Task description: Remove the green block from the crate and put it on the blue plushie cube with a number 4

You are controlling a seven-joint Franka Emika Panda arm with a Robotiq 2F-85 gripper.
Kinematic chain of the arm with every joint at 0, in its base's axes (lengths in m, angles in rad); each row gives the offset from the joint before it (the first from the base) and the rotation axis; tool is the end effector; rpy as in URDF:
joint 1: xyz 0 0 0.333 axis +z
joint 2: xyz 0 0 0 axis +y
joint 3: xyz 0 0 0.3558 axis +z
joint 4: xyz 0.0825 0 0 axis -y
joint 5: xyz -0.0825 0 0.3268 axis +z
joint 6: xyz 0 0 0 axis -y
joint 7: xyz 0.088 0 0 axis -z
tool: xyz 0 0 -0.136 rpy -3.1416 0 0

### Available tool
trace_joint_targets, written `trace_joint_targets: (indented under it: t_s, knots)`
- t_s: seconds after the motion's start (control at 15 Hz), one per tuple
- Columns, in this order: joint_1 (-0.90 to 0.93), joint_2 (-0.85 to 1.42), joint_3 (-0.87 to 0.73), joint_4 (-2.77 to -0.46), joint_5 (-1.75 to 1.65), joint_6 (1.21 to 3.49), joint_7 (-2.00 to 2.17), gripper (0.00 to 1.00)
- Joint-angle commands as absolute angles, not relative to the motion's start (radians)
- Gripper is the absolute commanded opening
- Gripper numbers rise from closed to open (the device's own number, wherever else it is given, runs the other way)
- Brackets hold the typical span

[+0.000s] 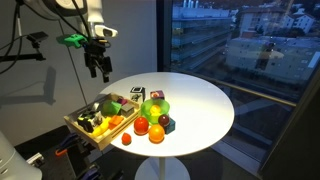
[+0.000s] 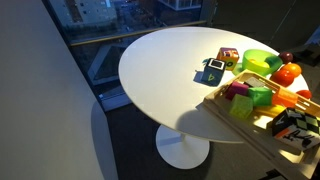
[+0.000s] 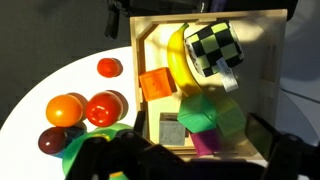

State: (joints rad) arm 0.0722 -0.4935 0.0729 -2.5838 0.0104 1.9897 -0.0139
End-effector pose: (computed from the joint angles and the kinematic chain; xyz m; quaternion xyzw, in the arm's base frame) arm 0.2993 0.0461 0.4502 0.9960 0.0718 -0.0499 0.0157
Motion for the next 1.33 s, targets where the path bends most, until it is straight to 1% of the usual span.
trace_joint_targets:
  t_s: [0.0,0.33,0.53,0.73,1.27]
  knots:
    - [0.094,-0.433,0.088,-2.589,0.040,2.097,0.016,1.00]
    - [0.113,-0.319,0.122,-2.618,0.033,2.299,0.053,1.00]
    - [0.117,-0.265,0.133,-2.624,0.027,2.368,0.068,1.00]
    - [0.111,-0.224,0.141,-2.613,0.012,2.382,0.099,1.00]
    - [0.117,-0.229,0.131,-2.624,0.022,2.373,0.062,1.00]
